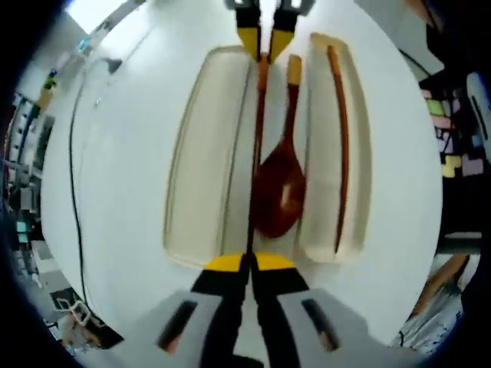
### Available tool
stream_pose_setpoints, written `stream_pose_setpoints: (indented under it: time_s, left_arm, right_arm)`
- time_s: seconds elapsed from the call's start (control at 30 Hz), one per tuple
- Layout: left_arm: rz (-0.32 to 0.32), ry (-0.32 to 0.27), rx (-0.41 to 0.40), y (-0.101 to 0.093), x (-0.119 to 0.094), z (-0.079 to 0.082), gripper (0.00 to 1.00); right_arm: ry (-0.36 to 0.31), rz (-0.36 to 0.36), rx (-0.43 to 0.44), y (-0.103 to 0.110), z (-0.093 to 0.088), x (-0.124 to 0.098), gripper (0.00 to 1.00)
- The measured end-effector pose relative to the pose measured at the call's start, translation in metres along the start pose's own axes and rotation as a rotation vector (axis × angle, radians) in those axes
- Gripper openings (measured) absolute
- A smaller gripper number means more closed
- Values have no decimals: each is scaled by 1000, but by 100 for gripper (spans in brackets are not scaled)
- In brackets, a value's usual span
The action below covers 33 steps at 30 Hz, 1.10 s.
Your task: Arrange the utensils inside the cutlery case until each visible utensil rests in its matching compartment.
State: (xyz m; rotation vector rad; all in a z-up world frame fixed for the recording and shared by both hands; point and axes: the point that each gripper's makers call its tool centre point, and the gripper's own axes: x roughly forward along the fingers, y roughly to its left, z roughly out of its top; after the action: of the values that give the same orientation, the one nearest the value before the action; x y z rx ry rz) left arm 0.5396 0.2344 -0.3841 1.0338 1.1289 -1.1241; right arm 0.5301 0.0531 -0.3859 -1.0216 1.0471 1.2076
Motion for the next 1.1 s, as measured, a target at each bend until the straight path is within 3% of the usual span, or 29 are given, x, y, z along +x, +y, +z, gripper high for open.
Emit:
stream_pose_setpoints:
  time_s: [0.1,0.17,0.2,0.23,0.33,0.4,0.5,0.53,0.6,0.8,0.87,1.1]
  left_arm:
    - [5,-9,44,1,0,0,2]
    - [5,-13,50,0,0,0,2]
    - [0,-16,57,1,0,0,2]
    - [-29,-20,-11,0,0,0,2]
    - [-25,-18,27,-2,0,0,2]
    - [-16,-7,43,-3,1,1,2]
    - [-57,14,40,-11,0,1,2]
    - [-56,9,48,-12,-1,3,2]
    - [-30,31,76,-10,-6,3,2]
    - [-8,-13,81,-11,-24,10,0]
    - [27,-18,101,-8,-30,13,0]
    - [59,-31,130,-14,-56,20,0]
  right_arm:
    - [21,-12,-84,0,-1,0,5]
    - [19,-19,-66,1,-1,0,5]
    - [15,-38,-149,-1,1,0,5]
    - [-5,-54,-225,0,2,0,5]
    - [-33,-61,-88,1,0,-2,5]
    - [-32,-50,-122,0,1,-2,5]
    - [-9,-28,-91,1,0,-2,4]
    - [27,4,-81,7,-5,-6,4]
    - [11,-75,-80,-4,1,-16,4]
    - [12,-65,-54,3,-1,-36,4]
    - [13,-74,-48,5,-3,-39,4]
    - [-13,-125,-28,9,-5,-58,4]
